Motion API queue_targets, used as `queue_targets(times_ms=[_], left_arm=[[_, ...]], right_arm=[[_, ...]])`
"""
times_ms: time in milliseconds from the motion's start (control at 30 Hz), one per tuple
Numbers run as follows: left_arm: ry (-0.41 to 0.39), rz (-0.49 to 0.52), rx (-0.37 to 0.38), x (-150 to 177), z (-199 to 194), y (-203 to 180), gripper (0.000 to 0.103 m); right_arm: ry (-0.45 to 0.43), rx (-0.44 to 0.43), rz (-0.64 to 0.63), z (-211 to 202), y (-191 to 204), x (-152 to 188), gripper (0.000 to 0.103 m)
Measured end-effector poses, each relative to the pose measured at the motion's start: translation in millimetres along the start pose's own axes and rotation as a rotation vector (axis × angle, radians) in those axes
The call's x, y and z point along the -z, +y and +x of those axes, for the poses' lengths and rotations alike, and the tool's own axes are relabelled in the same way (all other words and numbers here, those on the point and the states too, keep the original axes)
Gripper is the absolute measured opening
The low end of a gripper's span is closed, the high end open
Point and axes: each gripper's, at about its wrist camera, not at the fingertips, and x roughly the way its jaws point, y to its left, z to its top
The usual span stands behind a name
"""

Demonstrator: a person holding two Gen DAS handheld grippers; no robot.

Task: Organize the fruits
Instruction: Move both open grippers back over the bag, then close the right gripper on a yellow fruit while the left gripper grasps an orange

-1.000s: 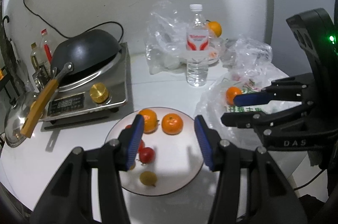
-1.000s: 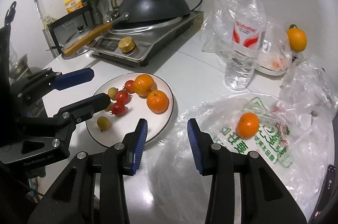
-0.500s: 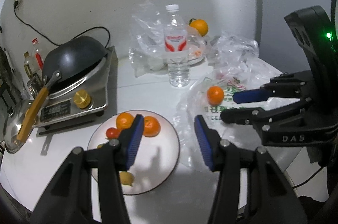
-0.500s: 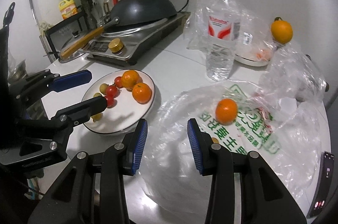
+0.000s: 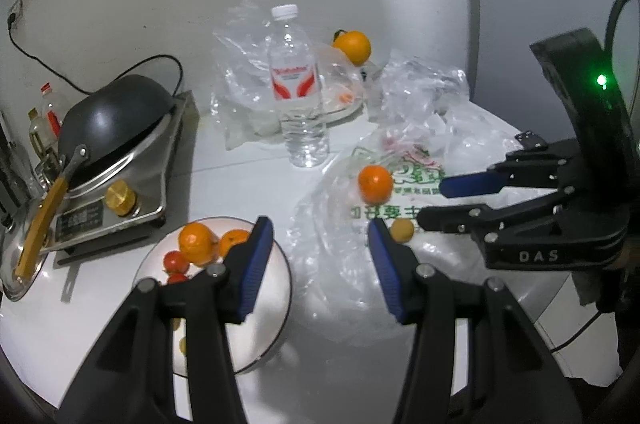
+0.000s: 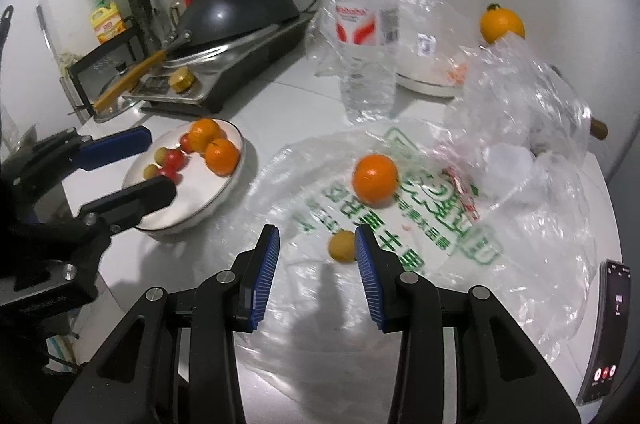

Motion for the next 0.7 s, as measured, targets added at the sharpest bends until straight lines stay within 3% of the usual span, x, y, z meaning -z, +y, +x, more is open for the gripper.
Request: queue_targets(times_ms=[700], left_arm=[[0.051,-0.004,0.050,12.9,29.6,-1.5,0.051]], right_arm=[[0.103,0.000,0.040,59.4,-17.5,7.4,0.042]])
